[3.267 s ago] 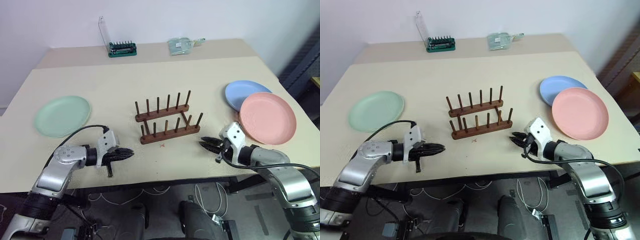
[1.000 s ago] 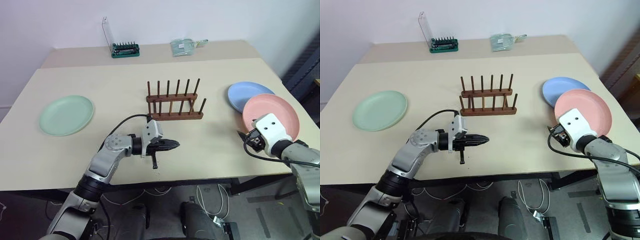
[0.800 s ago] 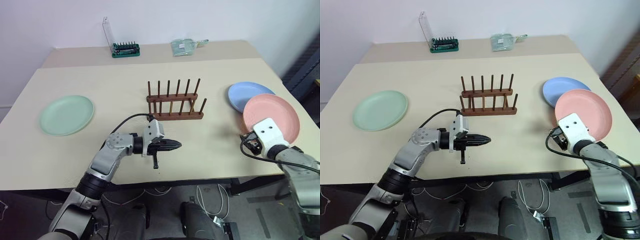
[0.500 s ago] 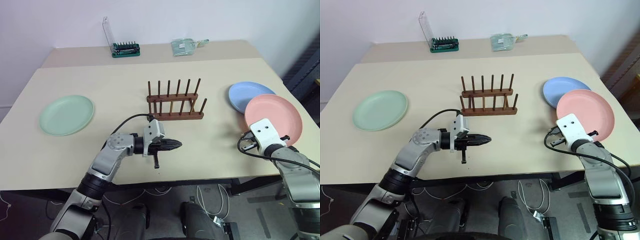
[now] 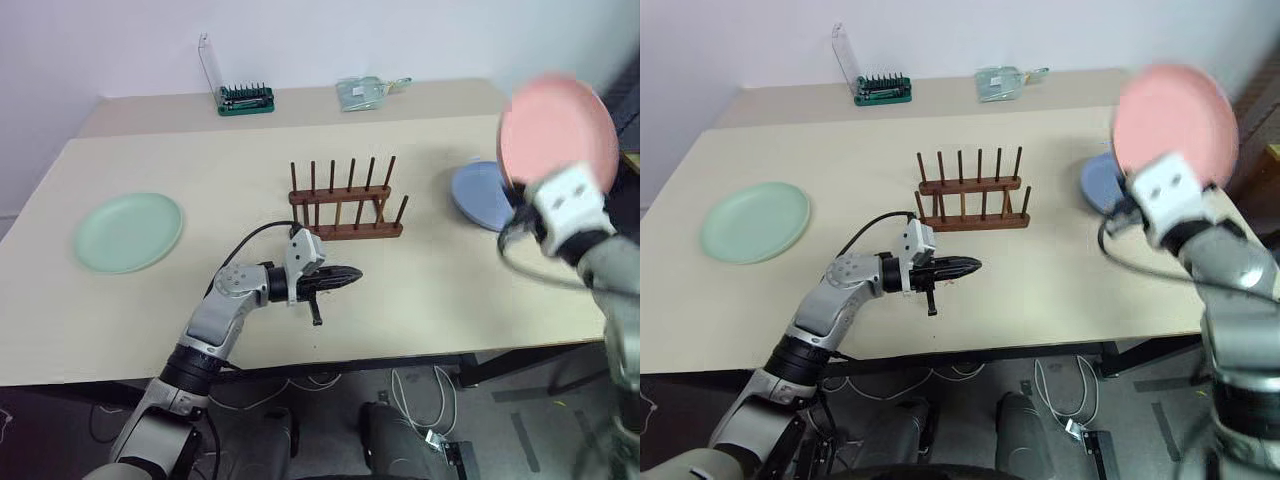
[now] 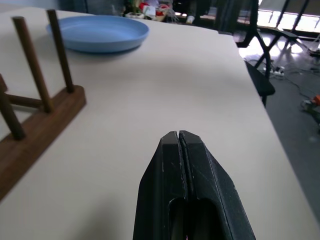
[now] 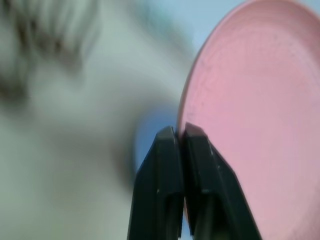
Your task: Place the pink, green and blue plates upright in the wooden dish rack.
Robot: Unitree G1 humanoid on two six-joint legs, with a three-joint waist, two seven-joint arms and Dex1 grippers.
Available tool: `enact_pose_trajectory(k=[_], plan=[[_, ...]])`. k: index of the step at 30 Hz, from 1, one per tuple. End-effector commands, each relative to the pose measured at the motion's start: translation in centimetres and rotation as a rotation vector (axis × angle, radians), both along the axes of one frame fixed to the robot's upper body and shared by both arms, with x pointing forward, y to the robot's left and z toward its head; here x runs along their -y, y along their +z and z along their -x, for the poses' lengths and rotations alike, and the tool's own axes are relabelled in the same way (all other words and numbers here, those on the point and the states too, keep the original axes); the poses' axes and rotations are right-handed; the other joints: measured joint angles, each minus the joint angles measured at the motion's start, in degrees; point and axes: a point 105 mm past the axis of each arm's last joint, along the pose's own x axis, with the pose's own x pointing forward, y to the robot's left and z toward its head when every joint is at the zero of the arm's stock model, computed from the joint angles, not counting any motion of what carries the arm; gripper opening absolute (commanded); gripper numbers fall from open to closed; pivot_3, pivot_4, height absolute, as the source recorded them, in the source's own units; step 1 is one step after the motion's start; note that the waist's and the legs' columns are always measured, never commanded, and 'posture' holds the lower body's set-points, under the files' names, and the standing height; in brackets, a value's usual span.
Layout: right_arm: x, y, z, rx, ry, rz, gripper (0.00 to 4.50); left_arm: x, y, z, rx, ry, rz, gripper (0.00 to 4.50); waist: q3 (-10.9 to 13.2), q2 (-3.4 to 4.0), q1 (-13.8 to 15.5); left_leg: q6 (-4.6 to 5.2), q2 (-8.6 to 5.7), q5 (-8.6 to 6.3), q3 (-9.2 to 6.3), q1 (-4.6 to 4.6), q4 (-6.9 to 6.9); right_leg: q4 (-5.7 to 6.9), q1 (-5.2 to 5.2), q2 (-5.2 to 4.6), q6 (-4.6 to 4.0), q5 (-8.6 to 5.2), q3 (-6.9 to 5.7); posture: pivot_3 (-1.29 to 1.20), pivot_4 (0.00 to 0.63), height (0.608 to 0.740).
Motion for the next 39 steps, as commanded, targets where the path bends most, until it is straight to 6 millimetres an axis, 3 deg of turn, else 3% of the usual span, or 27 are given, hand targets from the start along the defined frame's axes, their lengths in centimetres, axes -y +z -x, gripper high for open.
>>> enact_pose_trajectory(k=[1,5,11,14,22,31,36,39], plan=[[-4.8,2.8,1.2,-0.033,0.362,-0.250,0.05,-1.7,1.2,-1.1,0.046,0.070,0.030,0.00,0.01,-0.05,0.21,0.00,-0.01,0.00,-0.07,0.00,-0.02,0.00,0.02,0.01,-0.18,0.13,-0.03,0.00,0.150,0.740],[-7.6,5.4,0.3,-0.083,0.616,-0.514,0.05,-3.7,1.7,-1.8,0.047,0.141,0.047,0.00,0.04,-0.08,0.48,0.03,-0.10,0.00,-0.17,-0.28,0.07,-0.02,-0.15,-0.09,-0.20,0.16,-0.09,0.00,0.150,0.740],[-7.4,3.9,-3.6,-0.293,0.631,-0.671,0.05,-5.8,1.6,-1.6,0.056,0.220,0.036,0.00,0.03,-0.08,0.41,0.02,-0.19,0.00,-0.14,-0.53,0.06,0.01,-0.46,-0.14,-0.20,0.18,-0.07,0.00,0.150,0.740],[-6.6,3.5,-4.4,-0.334,0.646,-0.731,0.05,-6.1,1.4,-1.1,0.045,0.236,0.043,0.00,0.05,-0.05,0.35,0.02,-0.17,0.00,-0.11,-0.57,0.01,0.17,-0.66,-0.12,-0.22,0.19,-0.06,0.00,0.150,0.740],[-6.6,3.4,-4.4,-0.362,0.703,-0.738,0.05,-6.0,1.3,-0.9,0.037,0.241,0.039,0.00,0.05,-0.03,0.00,0.02,-0.15,0.00,-0.05,-0.57,0.01,0.20,-0.70,-0.08,-0.24,0.21,-0.03,0.00,0.150,0.740],[-7.7,6.2,-2.0,-0.261,0.816,-0.686,0.05,-5.6,1.2,-0.9,0.033,0.222,0.036,0.00,0.05,-0.03,0.11,0.02,-0.14,0.00,-0.04,-0.58,0.03,0.20,-0.71,-0.08,-0.23,0.21,-0.03,0.00,0.150,0.740],[-7.8,6.1,-2.1,-0.270,0.822,-0.692,0.05,-5.5,1.2,-0.9,0.033,0.217,0.034,0.00,0.05,-0.03,0.22,0.02,-0.15,0.00,-0.03,-0.58,0.04,0.19,-0.70,-0.09,-0.23,0.21,-0.03,0.00,0.150,0.740],[-7.4,5.1,-3.2,-0.302,0.771,-0.711,0.05,-5.5,1.2,-0.9,0.033,0.216,0.035,0.00,0.04,-0.04,0.24,0.02,-0.15,0.00,-0.03,-0.58,0.04,0.20,-0.70,-0.09,-0.23,0.21,-0.02,0.00,0.150,0.740]])
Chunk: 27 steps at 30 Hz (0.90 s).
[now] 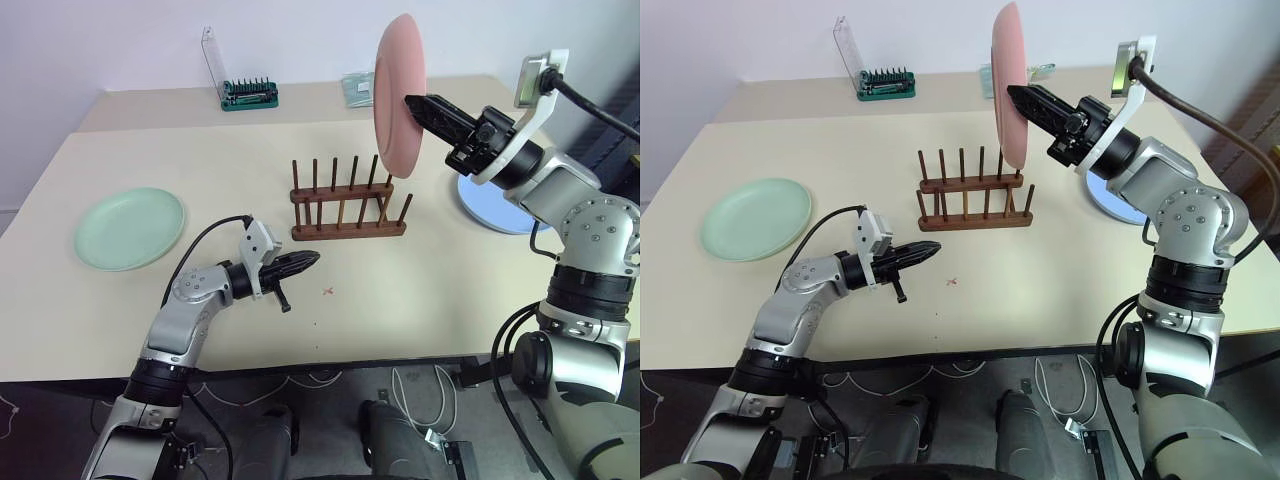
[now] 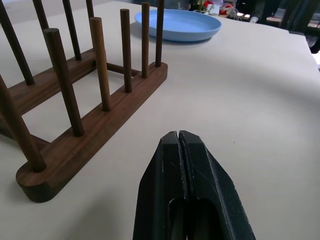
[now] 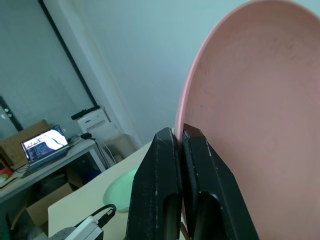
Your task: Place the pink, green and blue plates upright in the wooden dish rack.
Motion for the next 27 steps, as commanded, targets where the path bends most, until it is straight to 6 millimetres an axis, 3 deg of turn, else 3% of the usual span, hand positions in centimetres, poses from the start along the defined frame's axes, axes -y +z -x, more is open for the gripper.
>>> enact_pose_trajectory(k=[1,11,15,19,22,25,27], plan=[[0.8,0.7,-0.5,0.015,-0.021,-0.023,0.05,0.3,1.1,0.0,0.032,-0.016,0.019,0.00,0.00,0.00,0.00,0.00,0.00,0.00,0.00,0.00,0.01,0.00,0.00,0.00,0.00,0.00,0.00,0.00,0.150,0.740],[2.8,-3.0,-4.4,-0.223,-0.096,-0.079,0.05,0.4,1.1,0.1,0.031,-0.017,0.019,0.00,0.00,0.00,-0.10,0.00,0.00,0.00,0.04,0.00,0.00,0.00,0.00,0.00,-0.01,0.01,0.02,0.00,0.150,0.740],[3.6,-3.0,-5.2,-0.246,-0.137,-0.125,1.31,0.4,1.0,0.1,0.031,-0.016,0.019,0.00,0.00,0.00,-0.08,0.00,0.00,0.00,0.04,0.00,-0.01,0.00,-0.01,0.00,-0.01,0.01,0.02,0.00,0.150,0.740],[4.5,-1.7,-5.4,-0.126,-0.246,-0.083,3.39,0.3,1.1,0.0,0.035,-0.006,0.019,0.00,0.00,0.00,-0.10,0.00,0.00,0.00,0.04,0.00,0.00,0.00,-0.01,0.00,-0.01,0.01,0.02,0.00,0.150,0.740],[6.0,-0.1,-5.4,0.031,-0.406,-0.007,3.39,-0.1,1.5,-0.6,0.064,0.044,0.020,0.00,0.00,0.00,-0.10,0.00,-0.01,0.00,0.05,0.00,0.00,0.00,-0.01,0.00,0.00,0.01,0.02,0.00,0.150,0.740],[6.7,0.6,-5.4,0.079,-0.461,0.001,3.39,-0.4,1.7,-1.0,0.078,0.072,0.022,0.00,0.00,0.00,-0.10,0.00,-0.01,0.00,0.05,0.00,0.00,0.01,-0.01,0.00,0.00,0.01,0.02,0.00,0.150,0.740],[6.1,2.9,-3.4,0.267,-0.482,0.128,3.39,-2.4,3.6,-2.5,0.101,0.204,0.102,0.00,0.04,0.06,-0.06,-0.01,-0.01,0.00,0.05,0.00,0.01,0.01,-0.01,0.00,0.00,0.01,0.02,0.00,0.150,0.740]])
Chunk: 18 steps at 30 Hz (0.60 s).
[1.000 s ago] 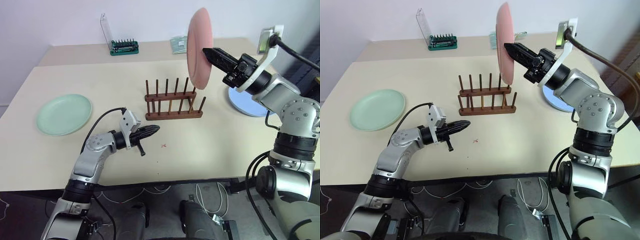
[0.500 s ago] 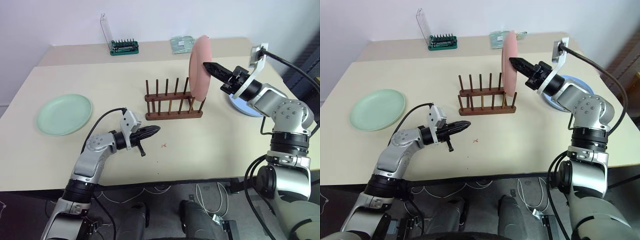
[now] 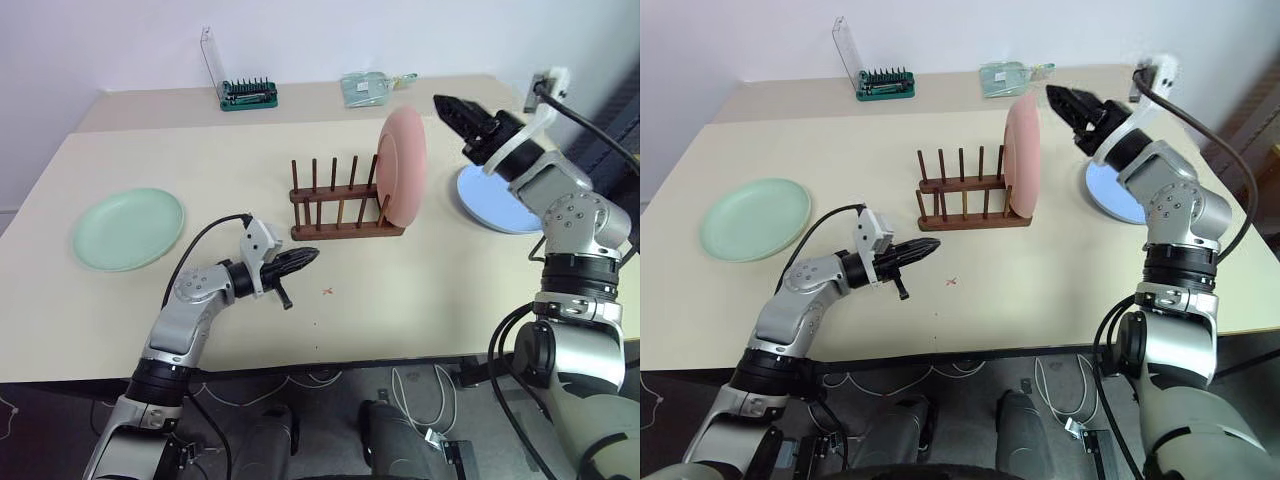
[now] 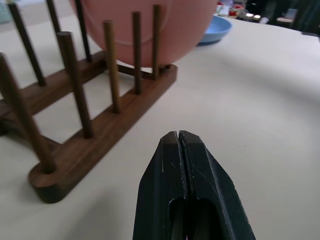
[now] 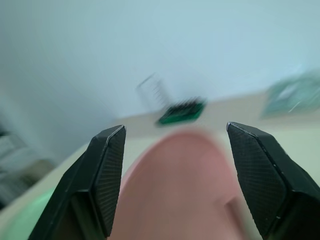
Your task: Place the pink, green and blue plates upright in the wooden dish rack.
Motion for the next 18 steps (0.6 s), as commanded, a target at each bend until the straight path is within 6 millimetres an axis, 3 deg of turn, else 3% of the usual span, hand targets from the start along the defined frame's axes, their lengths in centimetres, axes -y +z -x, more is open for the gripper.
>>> enact_pose_trajectory(k=[1,4,8,10,13,15,18], plan=[[-1.6,5.5,3.9,0.318,-0.023,0.284,3.42,-3.7,4.5,-2.5,0.087,0.215,0.155,0.24,0.04,0.06,0.04,0.00,0.00,0.00,0.00,-0.04,0.01,0.01,-0.07,0.00,0.00,0.00,0.01,0.00,0.150,0.740],[-5.9,4.6,6.7,0.441,0.088,0.604,3.43,-8.4,7.5,-3.4,0.149,0.429,0.260,1.33,0.03,0.05,-0.45,-0.01,0.03,0.00,-0.02,-0.10,-0.03,0.08,-0.20,0.01,0.01,0.00,0.01,0.00,0.150,0.740],[-10.9,1.0,9.2,0.466,0.314,0.792,3.43,-18.0,9.6,-4.5,0.208,0.957,0.294,3.37,-0.02,-0.03,-1.43,-0.01,0.10,0.00,-0.01,0.03,-0.04,0.08,-0.10,0.07,0.03,-0.01,-0.01,0.00,0.150,0.740],[-12.3,-0.2,9.3,0.462,0.349,0.812,3.43,-23.2,9.9,-3.8,0.166,1.239,0.364,3.37,0.00,-0.06,-1.50,-0.02,0.09,0.01,-0.01,0.02,0.03,0.09,-0.09,0.06,0.03,-0.01,0.00,0.00,0.150,0.740],[-13.4,-1.3,9.1,0.453,0.381,0.796,3.43,-29.2,7.5,-1.6,0.025,1.577,0.275,3.37,0.03,-0.11,-1.47,-0.06,0.07,0.03,-0.03,0.01,0.03,0.09,-0.10,0.05,0.03,0.00,0.00,0.00,0.150,0.740],[-13.8,-1.8,8.9,0.451,0.398,0.797,3.43,-30.8,5.6,-0.3,-0.108,1.676,0.298,3.37,0.02,-0.13,-1.35,-0.07,0.03,0.03,-0.06,0.01,0.01,0.11,-0.10,0.05,0.03,0.00,0.00,0.00,0.150,0.740],[-14.1,-2.0,8.9,0.453,0.421,0.785,3.43,-30.6,3.5,0.8,-0.262,1.671,0.392,3.37,0.01,-0.17,-0.37,-0.08,-0.02,0.04,-0.10,-0.01,0.02,0.10,-0.08,-0.01,0.03,0.01,0.00,0.00,0.150,0.740]])
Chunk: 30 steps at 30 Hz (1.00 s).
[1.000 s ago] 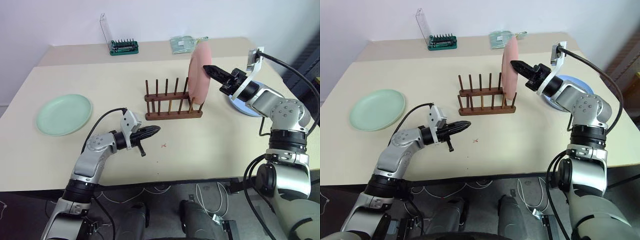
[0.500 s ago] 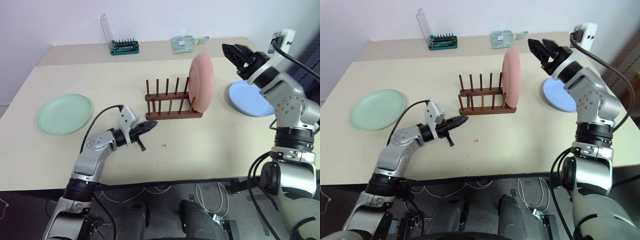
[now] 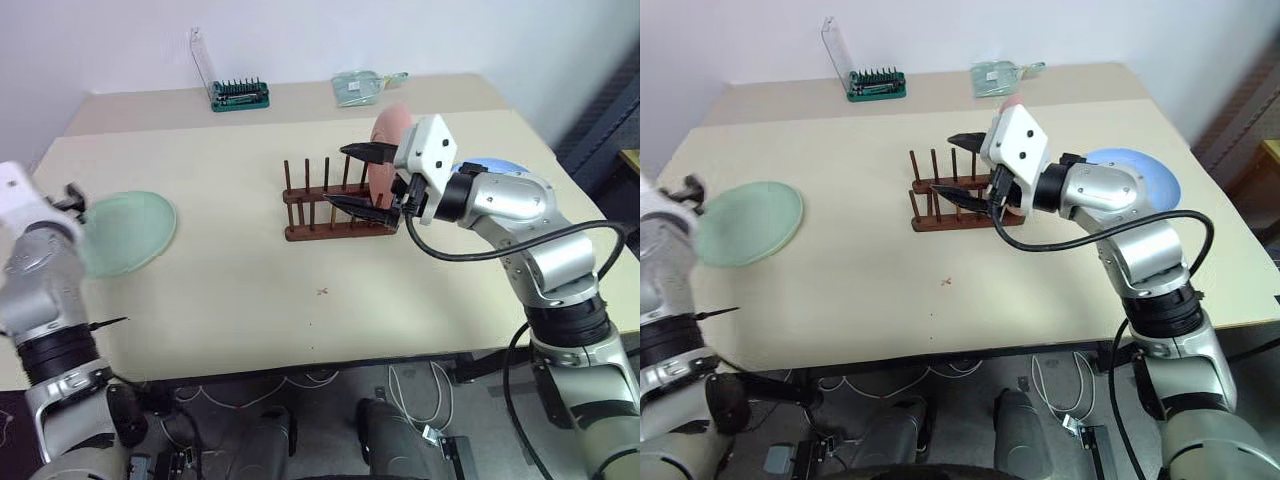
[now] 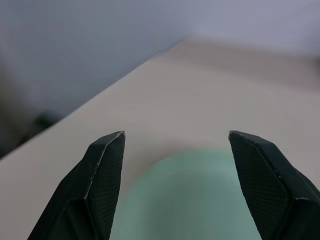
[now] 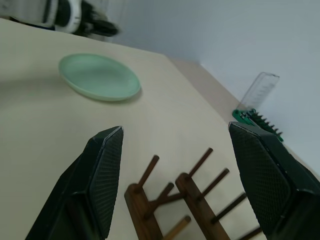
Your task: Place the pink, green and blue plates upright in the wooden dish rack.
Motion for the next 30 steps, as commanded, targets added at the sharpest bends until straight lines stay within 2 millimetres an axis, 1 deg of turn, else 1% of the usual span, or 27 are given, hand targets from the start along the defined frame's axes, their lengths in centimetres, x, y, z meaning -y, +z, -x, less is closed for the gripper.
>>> enact_pose_trajectory(k=[1,3,5,7,8,10,13,14,15,17,18,19,20,22,23,24,25,26,27,28,29,30], plan=[[-0.4,0.8,0.4,0.042,0.039,-0.015,3.43,0.6,-1.6,1.0,-0.012,-0.015,0.152,3.37,0.03,-0.06,0.87,-0.01,0.00,0.00,0.00,-0.01,0.02,-0.01,0.00,0.00,0.00,0.01,0.00,0.00,0.150,0.740],[-0.5,0.6,0.3,0.040,0.042,-0.017,3.43,0.8,-2.8,1.6,-0.031,-0.007,0.205,3.37,-0.01,-0.26,1.22,-0.08,0.00,0.04,-0.06,-0.02,0.01,0.00,0.00,0.00,0.00,0.01,-0.05,0.00,0.150,0.740],[-0.6,0.6,0.3,0.038,0.043,-0.021,3.43,0.9,-4.0,2.0,-0.028,0.021,0.310,3.37,-0.04,-0.35,1.18,-0.16,0.00,0.08,-0.10,-0.03,0.00,0.00,0.01,0.01,-0.01,0.01,-0.07,0.00,0.150,0.740],[-0.6,0.5,0.3,0.037,0.043,-0.022,3.43,1.0,-4.4,2.2,-0.025,0.028,0.353,3.37,-0.05,-0.38,1.02,-0.18,0.01,0.09,-0.09,-0.02,-0.01,-0.01,0.01,0.01,-0.03,0.02,-0.07,0.00,0.150,0.740],[-0.6,0.3,0.2,0.034,0.038,-0.019,3.43,1.4,-4.9,1.9,-0.016,0.013,0.402,3.14,-0.05,-0.39,0.99,-0.18,0.02,0.09,-0.09,-0.02,-0.02,0.00,0.01,0.02,-0.03,0.02,-0.07,0.00,0.150,0.740],[-0.6,0.0,0.2,0.031,0.032,-0.014,3.43,2.1,-5.6,1.5,-0.004,-0.006,0.463,2.47,-0.05,-0.39,0.99,-0.21,0.03,0.10,-0.09,0.01,-0.04,0.01,0.01,0.04,-0.04,0.02,-0.08,0.00,0.150,0.740],[-0.5,-0.2,0.2,0.033,0.018,-0.013,3.43,2.5,-5.3,0.8,0.011,-0.014,0.461,0.97,-0.05,-0.39,0.98,-0.22,0.02,0.11,-0.06,0.00,-0.04,0.00,0.01,0.03,-0.04,0.02,-0.07,0.00,0.150,0.740],[-0.5,-0.2,0.3,0.033,0.013,-0.013,3.43,2.5,-5.2,0.5,0.013,-0.014,0.459,0.38,-0.05,-0.39,0.99,-0.22,0.02,0.11,-0.06,0.00,-0.04,0.00,0.01,0.03,-0.04,0.02,-0.07,0.00,0.150,0.740],[-0.4,-0.3,0.3,0.034,0.008,-0.012,3.43,2.8,-5.2,0.2,0.016,-0.025,0.457,0.03,-0.06,-0.40,1.00,-0.22,0.02,0.11,-0.06,0.00,-0.04,0.00,0.00,0.03,-0.04,0.03,-0.08,0.00,0.150,0.740],[-0.4,-0.3,0.4,0.035,0.003,-0.010,3.43,3.0,-5.1,-0.2,0.020,-0.039,0.456,0.03,-0.06,-0.39,1.00,-0.24,0.01,0.12,-0.05,0.01,-0.04,0.01,0.00,0.03,-0.05,0.03,-0.07,0.00,0.150,0.740],[-0.3,-0.3,0.4,0.037,-0.001,-0.009,3.43,3.4,-4.4,-0.7,0.043,-0.071,0.439,0.03,-0.06,-0.39,1.00,-0.24,0.01,0.12,-0.04,0.01,-0.03,0.00,0.00,0.03,-0.06,0.04,-0.07,0.00,0.150,0.740],[-0.3,-0.4,0.2,0.046,-0.014,-0.003,3.43,4.4,-2.7,-1.8,0.110,-0.143,0.398,0.03,-0.06,-0.39,1.00,-0.24,0.01,0.12,-0.04,0.00,-0.03,0.00,0.01,0.02,-0.06,0.04,-0.06,0.00,0.150,0.740],[-0.2,-0.4,0.0,0.053,-0.023,0.002,3.43,5.2,-1.3,-2.5,0.159,-0.196,0.368,0.03,-0.05,-0.41,1.04,-0.24,0.01,0.12,-0.04,0.00,-0.03,0.00,0.01,0.02,-0.06,0.04,-0.07,0.00,0.150,0.740],[-0.4,-0.5,-1.5,0.125,-0.093,0.042,3.43,7.9,3.0,-4.3,0.329,-0.314,0.330,0.03,-0.03,-0.47,1.38,-0.28,0.01,0.14,-0.06,-0.02,-0.02,0.00,0.01,0.03,-0.07,0.04,-0.09,0.00,0.150,0.740],[-0.7,-0.5,-2.2,0.194,-0.128,0.083,3.67,9.6,5.0,-5.1,0.380,-0.363,0.318,0.00,0.02,-0.58,1.52,-0.30,0.00,0.16,-0.06,-0.03,0.01,0.00,0.02,0.02,-0.07,0.04,-0.09,0.00,0.150,0.740],[-0.9,-0.5,-2.7,0.245,-0.146,0.113,3.98,10.8,6.2,-5.5,0.411,-0.396,0.310,0.00,0.04,-0.72,1.70,-0.34,-0.01,0.18,-0.06,-0.05,0.04,-0.03,0.03,0.02,-0.08,0.05,-0.09,0.00,0.150,0.740],[-1.4,-0.4,-2.8,0.310,-0.148,0.149,4.26,12.1,7.1,-6.0,0.418,-0.426,0.304,0.00,0.03,-0.74,1.69,-0.40,-0.01,0.21,-0.07,-0.09,0.04,-0.09,0.03,0.02,-0.11,0.08,-0.10,0.00,0.150,0.740],[-1.7,-0.3,-2.9,0.351,-0.144,0.170,4.45,12.8,7.5,-6.2,0.419,-0.440,0.300,0.00,0.03,-0.74,1.54,-0.41,-0.01,0.22,-0.06,-0.09,0.03,-0.10,0.03,0.02,-0.10,0.09,-0.09,0.00,0.150,0.740],[-2.2,-0.2,-2.8,0.400,-0.136,0.188,4.45,13.6,7.8,-6.5,0.410,-0.453,0.299,0.00,0.02,-0.73,1.24,-0.61,-0.01,0.33,-0.02,-0.08,0.00,-0.12,0.02,0.02,-0.08,0.10,-0.08,0.00,0.150,0.740],[-2.8,0.1,-2.8,0.474,-0.132,0.214,4.45,15.1,8.5,-6.8,0.406,-0.479,0.308,0.00,0.02,-0.73,0.97,-0.63,-0.01,0.35,-0.02,-0.06,-0.01,-0.11,0.02,0.01,-0.06,0.11,-0.08,0.00,0.150,0.740],[-3.5,0.4,-2.8,0.553,-0.126,0.241,4.45,16.9,9.2,-7.1,0.396,-0.510,0.327,0.00,0.02,-0.72,0.64,-0.65,-0.01,0.35,-0.01,-0.04,-0.05,-0.11,0.02,0.01,-0.05,0.11,-0.06,0.00,0.150,0.740],[-4.0,0.5,-2.8,0.609,-0.118,0.258,4.45,18.2,9.6,-7.2,0.389,-0.531,0.340,0.00,0.02,-0.73,0.50,-0.69,0.01,0.33,0.05,-0.04,-0.05,-0.11,-0.04,0.01,-0.04,0.11,-0.03,0.00,0.150,0.740]])
